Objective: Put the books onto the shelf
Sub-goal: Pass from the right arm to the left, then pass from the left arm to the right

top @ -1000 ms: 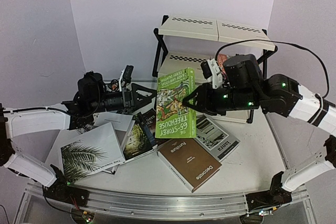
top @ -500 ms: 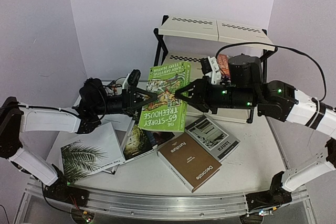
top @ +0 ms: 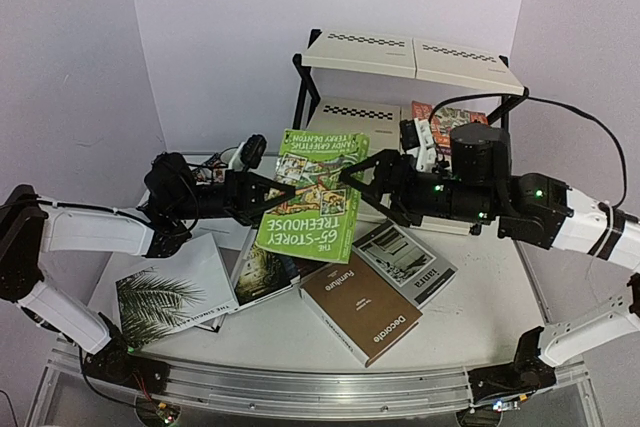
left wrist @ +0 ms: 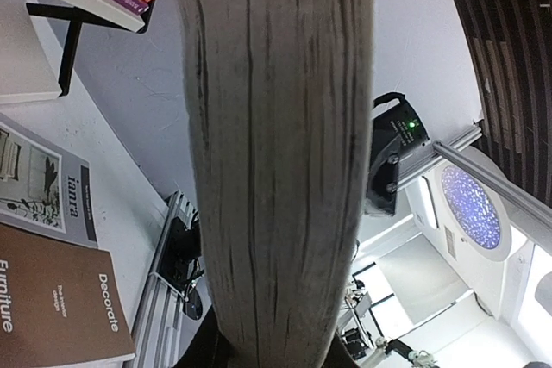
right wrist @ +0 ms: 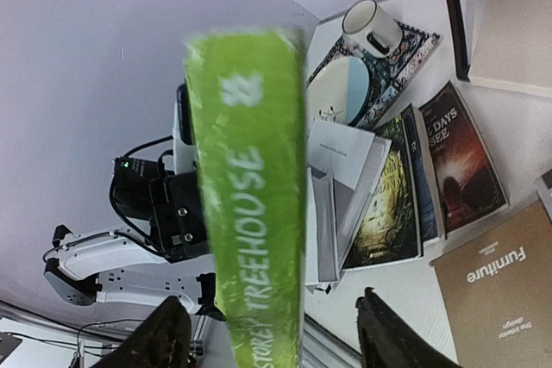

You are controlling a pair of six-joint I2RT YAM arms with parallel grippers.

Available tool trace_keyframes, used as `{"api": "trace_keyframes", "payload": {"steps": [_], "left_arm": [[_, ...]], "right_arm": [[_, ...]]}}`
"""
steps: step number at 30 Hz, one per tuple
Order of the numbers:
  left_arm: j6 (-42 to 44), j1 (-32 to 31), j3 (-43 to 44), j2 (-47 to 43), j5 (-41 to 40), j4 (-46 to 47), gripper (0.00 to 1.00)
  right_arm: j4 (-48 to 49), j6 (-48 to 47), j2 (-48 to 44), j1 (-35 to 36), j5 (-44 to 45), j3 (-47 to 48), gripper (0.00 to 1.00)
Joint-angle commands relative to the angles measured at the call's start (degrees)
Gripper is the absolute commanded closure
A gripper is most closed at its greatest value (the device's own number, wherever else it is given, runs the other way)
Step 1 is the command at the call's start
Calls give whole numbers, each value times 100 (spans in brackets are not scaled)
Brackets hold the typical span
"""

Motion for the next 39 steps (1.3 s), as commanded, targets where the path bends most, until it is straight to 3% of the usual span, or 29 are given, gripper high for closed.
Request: {"api": "trace_keyframes", "payload": {"steps": [1, 3, 10, 21, 32, 39], "left_arm": [[-369, 260, 94, -26, 293, 522, 100], [-546, 396, 135, 16, 479, 521, 100], [-1306, 707, 369, 203, 1053, 523, 100], [-1732, 710, 239, 49, 1179, 523, 100], [-1866, 703, 88, -141, 1192, 516, 97], [-1850, 688, 39, -225, 1275, 513, 96]], "right_arm": [[365, -583, -553, -18, 334, -136, 7], [101, -1278, -750, -24, 408, -128, 2], [-772, -5006, -1380, -21, 295, -160, 2], [-1214, -10830, -1120, -11, -1243, -203, 2], [-514, -13172, -536, 323, -954, -141, 2], [-147, -14327, -161, 688, -242, -174, 11]]}}
